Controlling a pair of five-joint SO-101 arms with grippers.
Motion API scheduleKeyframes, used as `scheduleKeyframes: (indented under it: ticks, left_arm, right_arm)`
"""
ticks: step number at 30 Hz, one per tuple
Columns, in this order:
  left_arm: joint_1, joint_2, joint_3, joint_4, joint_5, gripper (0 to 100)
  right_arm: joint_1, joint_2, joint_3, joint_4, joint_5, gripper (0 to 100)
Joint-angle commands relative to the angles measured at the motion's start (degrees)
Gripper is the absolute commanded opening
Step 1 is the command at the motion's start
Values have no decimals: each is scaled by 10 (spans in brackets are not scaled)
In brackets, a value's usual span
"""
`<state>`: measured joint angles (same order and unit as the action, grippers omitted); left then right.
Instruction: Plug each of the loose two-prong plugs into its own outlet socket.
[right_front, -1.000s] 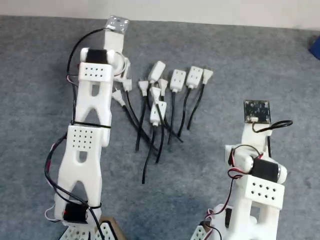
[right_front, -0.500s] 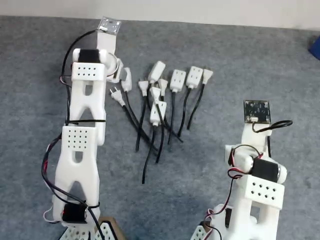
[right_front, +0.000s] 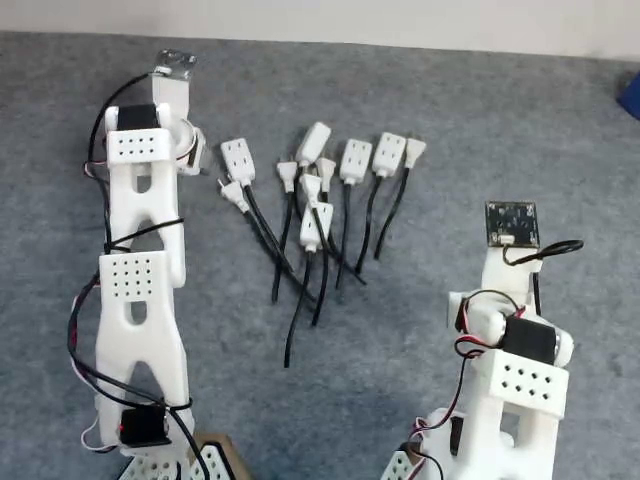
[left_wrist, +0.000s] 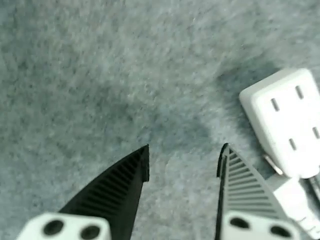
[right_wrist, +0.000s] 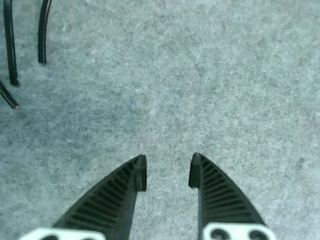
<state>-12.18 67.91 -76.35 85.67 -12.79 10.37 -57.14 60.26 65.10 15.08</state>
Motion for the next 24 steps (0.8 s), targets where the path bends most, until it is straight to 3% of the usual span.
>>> scheduleKeyframes:
  ticks: [1, 7, 14, 24]
  left_arm:
    - [40, -30, -82, 38, 4, 238]
    - [105, -29, -153, 75, 80, 238]
    - [115, -8, -154, 65, 215, 238]
    - [116, 69, -159, 54, 250, 238]
  right_arm:
    - [-6, -11, -5, 3, 7, 149]
    - [-7, -11, -5, 2, 7, 149]
    - [-7, -11, -5, 2, 6, 149]
    - [-6, -11, -5, 3, 6, 149]
